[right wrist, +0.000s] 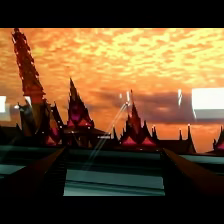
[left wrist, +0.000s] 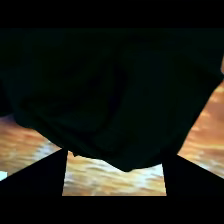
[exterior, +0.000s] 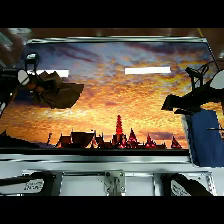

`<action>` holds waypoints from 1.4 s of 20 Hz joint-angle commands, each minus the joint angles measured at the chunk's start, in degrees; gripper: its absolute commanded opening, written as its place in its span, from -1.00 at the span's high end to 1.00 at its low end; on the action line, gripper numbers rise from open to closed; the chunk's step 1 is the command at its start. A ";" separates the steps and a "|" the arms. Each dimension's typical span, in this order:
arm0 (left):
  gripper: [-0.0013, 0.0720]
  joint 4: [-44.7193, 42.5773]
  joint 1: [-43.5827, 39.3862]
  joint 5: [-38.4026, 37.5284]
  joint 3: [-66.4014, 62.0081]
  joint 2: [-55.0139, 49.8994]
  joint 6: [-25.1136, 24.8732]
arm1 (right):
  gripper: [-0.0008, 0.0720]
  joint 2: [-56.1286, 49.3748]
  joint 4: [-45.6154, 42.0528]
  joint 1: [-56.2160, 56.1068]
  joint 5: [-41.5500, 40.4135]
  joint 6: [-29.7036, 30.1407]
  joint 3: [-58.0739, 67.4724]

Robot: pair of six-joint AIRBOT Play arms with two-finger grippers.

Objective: Fold the shirts.

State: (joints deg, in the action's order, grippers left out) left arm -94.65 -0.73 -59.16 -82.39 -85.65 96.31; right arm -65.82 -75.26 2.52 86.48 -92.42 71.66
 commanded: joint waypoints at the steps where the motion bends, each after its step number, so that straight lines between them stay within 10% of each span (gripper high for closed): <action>1: -0.99 0.50 7.87 -8.46 -14.80 -14.78 -1.03 | -0.91 -0.02 1.49 -0.02 -1.07 0.00 -0.02; 10: -0.97 7.76 10.32 -1.05 -19.30 -26.86 1.05 | -0.91 -0.02 2.78 -0.02 -3.80 1.22 0.00; 11: -0.64 8.61 10.32 -1.25 -19.30 -27.36 1.01 | -0.91 -0.02 2.84 -0.02 -3.82 1.22 0.00; 12: 0.39 9.84 10.36 -2.03 -19.30 -27.50 1.05 | -0.91 -0.02 2.80 -0.02 -3.82 1.31 0.00; 13: 0.83 11.65 10.36 -2.99 -19.43 -27.28 0.94 | -0.91 -0.02 2.80 -0.02 -3.85 1.64 0.00; 21: 0.84 31.58 5.79 -5.86 -20.55 -10.05 -14.49 | -0.91 0.00 2.89 0.00 -12.02 6.14 0.15; 28: 0.84 31.45 -8.55 -10.67 -20.26 16.41 -8.13 | -0.91 4.44 2.32 0.04 -13.18 10.49 4.46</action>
State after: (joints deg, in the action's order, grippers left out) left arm -63.90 -3.31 -66.92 -102.85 -78.41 85.32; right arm -63.70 -72.42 2.52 74.50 -84.75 74.52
